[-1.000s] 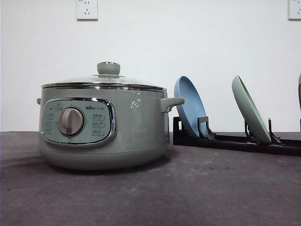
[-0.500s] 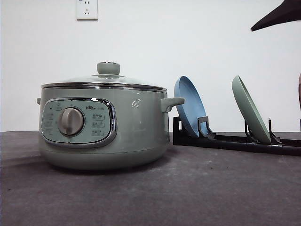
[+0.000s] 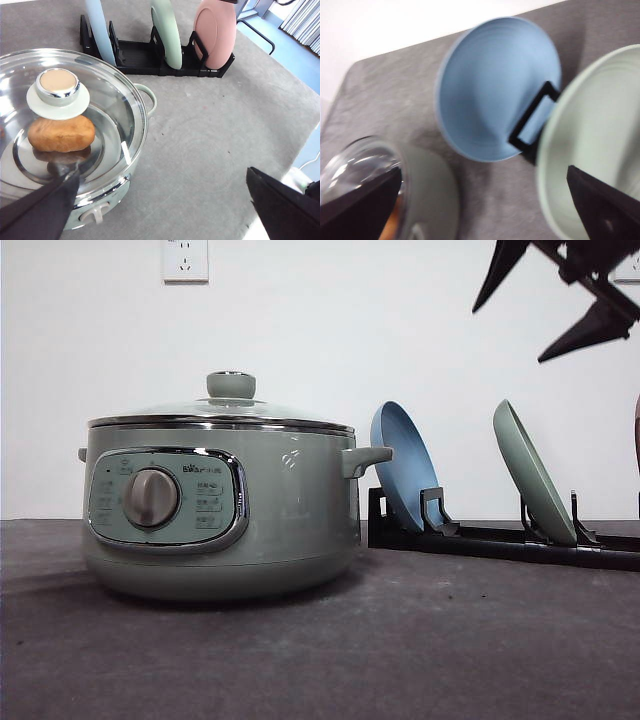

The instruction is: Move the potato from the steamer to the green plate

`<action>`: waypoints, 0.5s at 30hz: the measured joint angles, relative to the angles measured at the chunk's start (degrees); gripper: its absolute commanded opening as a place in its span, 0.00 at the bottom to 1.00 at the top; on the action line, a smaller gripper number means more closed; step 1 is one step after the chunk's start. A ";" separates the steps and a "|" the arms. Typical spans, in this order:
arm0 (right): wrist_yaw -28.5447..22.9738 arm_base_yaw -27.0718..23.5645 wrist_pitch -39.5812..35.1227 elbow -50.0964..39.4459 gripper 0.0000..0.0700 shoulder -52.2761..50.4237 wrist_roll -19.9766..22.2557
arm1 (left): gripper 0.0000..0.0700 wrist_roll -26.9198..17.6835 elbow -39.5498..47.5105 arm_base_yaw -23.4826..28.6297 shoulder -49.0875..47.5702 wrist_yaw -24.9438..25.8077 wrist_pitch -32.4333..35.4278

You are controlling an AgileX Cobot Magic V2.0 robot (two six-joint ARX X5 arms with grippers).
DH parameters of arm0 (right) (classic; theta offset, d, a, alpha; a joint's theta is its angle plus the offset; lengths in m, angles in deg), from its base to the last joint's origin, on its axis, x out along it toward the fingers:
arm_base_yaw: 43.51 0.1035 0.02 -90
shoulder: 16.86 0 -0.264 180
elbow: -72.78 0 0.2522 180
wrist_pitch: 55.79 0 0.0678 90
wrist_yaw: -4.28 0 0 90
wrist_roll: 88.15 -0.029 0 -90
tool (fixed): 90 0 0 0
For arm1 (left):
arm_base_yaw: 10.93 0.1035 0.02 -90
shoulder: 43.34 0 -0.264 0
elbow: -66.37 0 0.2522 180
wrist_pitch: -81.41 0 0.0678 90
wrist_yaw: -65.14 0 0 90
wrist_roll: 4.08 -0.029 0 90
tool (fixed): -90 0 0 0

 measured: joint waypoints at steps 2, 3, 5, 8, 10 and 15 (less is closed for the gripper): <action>-1.25 -0.18 -0.62 0.00 0.99 1.52 0.01 | 1.00 0.00 0.00 0.00 -0.01 0.00 -0.27; -1.58 -0.24 -0.91 0.00 0.97 2.25 0.02 | 1.00 0.00 0.00 0.00 -0.01 -0.01 -0.31; -1.65 -0.34 -1.78 0.00 0.93 3.70 0.04 | 1.00 -0.01 0.00 0.00 -0.01 -0.01 -0.28; -1.66 -0.34 -3.10 0.00 0.82 5.76 0.04 | 1.00 -0.02 0.00 0.00 -0.01 0.00 -0.27; -1.61 -0.34 -3.97 0.00 0.78 7.08 0.14 | 1.00 -0.02 0.00 0.00 -0.01 -0.02 -0.27; -1.56 -0.23 -5.44 0.00 0.72 9.11 0.39 | 1.00 -0.01 0.02 0.00 -0.01 0.00 -0.29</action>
